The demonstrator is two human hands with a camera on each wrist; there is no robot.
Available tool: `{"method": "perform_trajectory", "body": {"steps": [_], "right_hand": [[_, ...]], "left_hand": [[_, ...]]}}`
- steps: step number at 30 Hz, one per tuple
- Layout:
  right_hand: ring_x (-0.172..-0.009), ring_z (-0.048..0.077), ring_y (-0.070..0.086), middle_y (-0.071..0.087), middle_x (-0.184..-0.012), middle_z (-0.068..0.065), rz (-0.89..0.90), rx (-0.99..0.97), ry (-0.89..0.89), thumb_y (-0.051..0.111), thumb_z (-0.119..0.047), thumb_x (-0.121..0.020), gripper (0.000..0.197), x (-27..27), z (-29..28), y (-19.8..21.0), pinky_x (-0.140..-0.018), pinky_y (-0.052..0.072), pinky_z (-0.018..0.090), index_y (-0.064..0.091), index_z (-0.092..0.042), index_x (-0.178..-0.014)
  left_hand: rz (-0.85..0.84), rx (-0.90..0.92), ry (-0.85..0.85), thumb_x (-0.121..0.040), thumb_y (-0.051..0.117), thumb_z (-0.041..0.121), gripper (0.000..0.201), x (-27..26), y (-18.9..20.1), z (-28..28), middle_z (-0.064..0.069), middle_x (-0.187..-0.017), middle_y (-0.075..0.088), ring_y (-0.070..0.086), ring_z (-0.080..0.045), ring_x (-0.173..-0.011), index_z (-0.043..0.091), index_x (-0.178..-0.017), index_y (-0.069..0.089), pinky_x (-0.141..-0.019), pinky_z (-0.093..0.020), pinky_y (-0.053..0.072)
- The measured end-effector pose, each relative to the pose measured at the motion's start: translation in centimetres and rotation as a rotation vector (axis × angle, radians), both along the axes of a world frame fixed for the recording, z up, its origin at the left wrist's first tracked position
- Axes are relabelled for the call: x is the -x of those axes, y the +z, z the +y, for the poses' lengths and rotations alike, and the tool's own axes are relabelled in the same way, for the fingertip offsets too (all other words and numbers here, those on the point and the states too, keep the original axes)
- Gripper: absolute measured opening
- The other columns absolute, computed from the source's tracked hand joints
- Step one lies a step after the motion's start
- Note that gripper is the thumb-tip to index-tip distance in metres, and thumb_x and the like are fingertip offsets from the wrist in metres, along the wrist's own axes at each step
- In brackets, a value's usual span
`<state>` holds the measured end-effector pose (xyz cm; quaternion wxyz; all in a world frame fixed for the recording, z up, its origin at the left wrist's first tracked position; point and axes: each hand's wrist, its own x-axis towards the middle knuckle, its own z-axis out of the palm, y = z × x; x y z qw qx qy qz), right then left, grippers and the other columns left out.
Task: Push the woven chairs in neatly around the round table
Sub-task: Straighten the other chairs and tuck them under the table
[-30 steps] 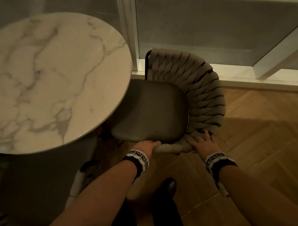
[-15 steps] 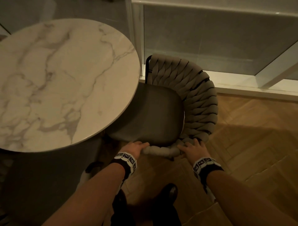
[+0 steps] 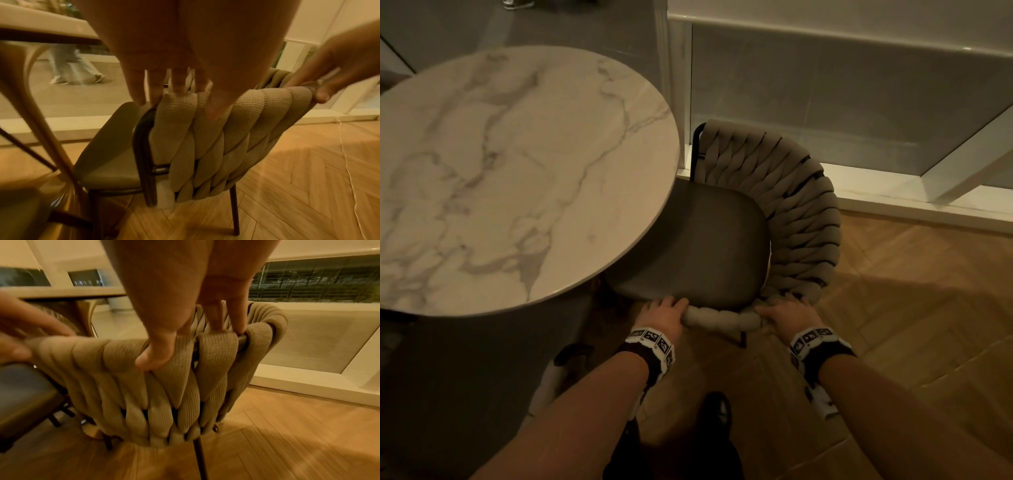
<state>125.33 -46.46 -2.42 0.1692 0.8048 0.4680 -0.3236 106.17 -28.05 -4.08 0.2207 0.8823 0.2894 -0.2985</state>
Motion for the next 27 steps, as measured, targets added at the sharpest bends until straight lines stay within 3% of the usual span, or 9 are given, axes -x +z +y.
{"method": "perform_trajectory", "body": {"steps": [2,5,9,13,15,17,20,23,27], "right_hand": [[-0.125,0.024,0.048,0.053,-0.137,-0.001,0.048,-0.171,-0.040,0.049,-0.051,-0.092,0.049,-2.0,-0.4,0.7,-0.102,0.041,0.044,0.039,-0.039,-0.139],[-0.126,0.027,0.045,0.050,-0.138,0.005,-0.118,-0.456,-0.308,0.053,-0.049,-0.089,0.055,-6.0,-0.4,1.2,-0.102,0.042,0.045,0.040,-0.032,-0.140],[-0.124,0.043,0.042,0.034,-0.144,0.021,-0.192,-0.326,-0.771,0.062,-0.039,-0.087,0.075,-11.3,-0.5,0.2,-0.099,0.043,0.052,0.024,-0.014,-0.146],[-0.118,0.035,0.050,0.050,-0.133,0.020,-0.138,-0.110,-0.715,0.041,-0.031,-0.100,0.043,-12.2,-0.3,-0.4,-0.095,0.044,0.040,0.045,-0.004,-0.134],[-0.103,0.036,0.056,0.058,-0.114,0.022,-0.137,-0.118,-0.737,0.045,-0.027,-0.099,0.037,-12.0,0.2,-0.6,-0.081,0.045,0.038,0.054,0.002,-0.120],[-0.097,0.038,0.058,0.059,-0.108,0.024,-0.148,-0.174,-0.840,0.055,-0.028,-0.095,0.040,-12.1,0.4,-0.8,-0.073,0.042,0.037,0.054,0.005,-0.116],[-0.098,0.040,0.059,0.058,-0.112,0.025,-0.111,-0.214,-0.980,0.067,-0.029,-0.088,0.050,-11.9,0.1,-1.0,-0.073,0.046,0.039,0.051,0.006,-0.119],[-0.073,0.030,0.053,0.056,-0.100,0.021,-0.100,-0.203,-1.007,0.070,-0.032,-0.085,0.057,-11.1,0.1,-1.1,-0.064,0.042,0.036,0.047,0.005,-0.121],[-0.106,0.042,0.056,0.053,-0.123,0.026,-0.024,-0.239,-1.061,0.074,-0.028,-0.081,0.072,-10.1,0.4,-1.3,-0.073,0.046,0.040,0.034,0.005,-0.132]], "left_hand": [[-0.046,-0.055,-0.043,-0.091,0.052,0.037,0.060,-0.9,0.1,-0.9,-0.007,-0.151,0.034,0.030,-0.033,-0.139,0.027,-0.145,0.028,-0.118,-0.051,0.020],[-0.111,0.000,-0.135,-0.090,0.054,0.042,0.065,-3.3,-0.1,-2.7,-0.005,-0.152,0.033,0.030,-0.032,-0.139,0.032,-0.146,0.023,-0.118,-0.054,0.017],[-0.033,0.061,-0.225,-0.095,0.045,0.021,0.067,-5.7,-0.9,-4.6,-0.005,-0.157,0.026,0.025,-0.032,-0.142,0.035,-0.150,0.011,-0.119,-0.054,0.009],[-0.038,-0.024,-0.245,-0.096,0.039,0.019,0.057,-5.6,-1.1,-4.7,-0.002,-0.151,0.038,0.034,-0.030,-0.136,0.036,-0.148,0.020,-0.118,-0.050,0.015],[-0.041,-0.022,-0.238,-0.096,0.039,0.018,0.057,-5.7,-0.8,-4.6,-0.001,-0.149,0.040,0.035,-0.030,-0.135,0.037,-0.147,0.023,-0.119,-0.049,0.014],[-0.035,0.005,-0.229,-0.095,0.040,0.017,0.057,-5.6,-0.5,-4.5,-0.001,-0.149,0.040,0.033,-0.030,-0.136,0.037,-0.146,0.024,-0.120,-0.050,0.011],[-0.040,0.018,-0.218,-0.095,0.043,0.016,0.057,-5.1,-0.4,-4.2,0.000,-0.149,0.040,0.031,-0.030,-0.138,0.036,-0.146,0.026,-0.120,-0.051,0.006],[-0.063,0.011,-0.206,-0.095,0.043,0.017,0.056,-3.7,-0.8,-3.7,0.001,-0.151,0.039,0.030,-0.028,-0.140,0.037,-0.145,0.027,-0.121,-0.051,0.004],[-0.068,-0.001,-0.200,-0.096,0.040,0.023,0.054,-1.9,-1.1,-2.9,0.004,-0.154,0.035,0.028,-0.027,-0.141,0.039,-0.145,0.027,-0.119,-0.050,0.012]]}}
